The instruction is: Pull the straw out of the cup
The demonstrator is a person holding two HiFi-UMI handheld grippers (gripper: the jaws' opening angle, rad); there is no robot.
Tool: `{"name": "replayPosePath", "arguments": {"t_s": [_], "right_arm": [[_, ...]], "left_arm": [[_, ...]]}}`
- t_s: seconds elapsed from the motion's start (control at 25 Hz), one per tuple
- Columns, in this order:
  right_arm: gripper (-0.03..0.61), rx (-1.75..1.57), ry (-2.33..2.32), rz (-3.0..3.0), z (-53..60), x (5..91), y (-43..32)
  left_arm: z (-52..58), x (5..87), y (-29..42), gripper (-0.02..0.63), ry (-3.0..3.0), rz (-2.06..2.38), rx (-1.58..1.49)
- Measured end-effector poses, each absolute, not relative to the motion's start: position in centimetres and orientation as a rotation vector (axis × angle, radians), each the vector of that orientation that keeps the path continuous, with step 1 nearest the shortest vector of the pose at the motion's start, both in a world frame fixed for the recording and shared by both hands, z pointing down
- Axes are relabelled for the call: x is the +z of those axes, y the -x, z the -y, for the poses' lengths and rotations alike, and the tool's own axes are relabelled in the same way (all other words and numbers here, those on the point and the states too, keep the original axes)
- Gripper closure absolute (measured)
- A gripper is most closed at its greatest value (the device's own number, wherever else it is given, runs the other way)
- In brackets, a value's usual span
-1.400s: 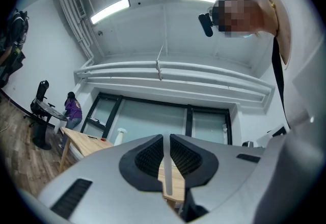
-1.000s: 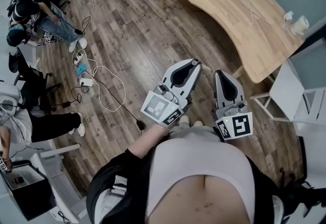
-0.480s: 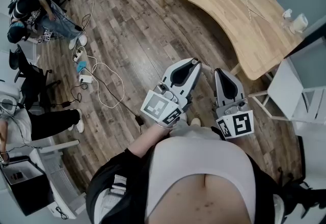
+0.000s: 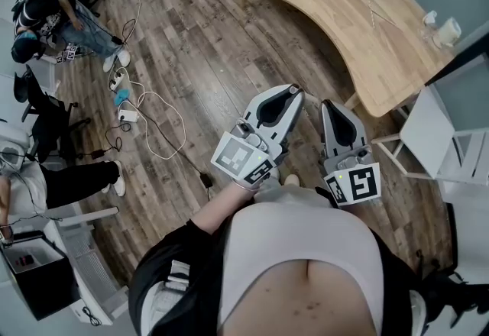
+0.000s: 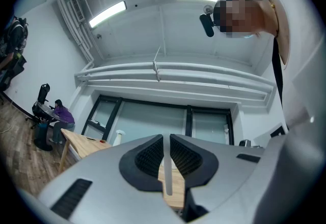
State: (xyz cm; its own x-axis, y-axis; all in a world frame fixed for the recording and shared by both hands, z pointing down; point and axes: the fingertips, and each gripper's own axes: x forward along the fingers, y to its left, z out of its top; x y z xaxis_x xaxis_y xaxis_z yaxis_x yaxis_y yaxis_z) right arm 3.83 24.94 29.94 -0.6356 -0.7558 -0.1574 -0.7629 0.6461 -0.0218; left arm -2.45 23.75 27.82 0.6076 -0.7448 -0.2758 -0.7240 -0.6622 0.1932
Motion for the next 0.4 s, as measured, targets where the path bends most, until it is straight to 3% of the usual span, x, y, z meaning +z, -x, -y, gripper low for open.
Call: {"name": "replayPosePath", "arguments": {"t_s": [0.4], "right_arm": [[0.548, 0.084, 1.244, -2.717, -25.11, 29.94, -4.04]], "left_arm": [[-23.85, 27.79, 2.27, 0.571, -2.762, 1.279, -0.519]]}}
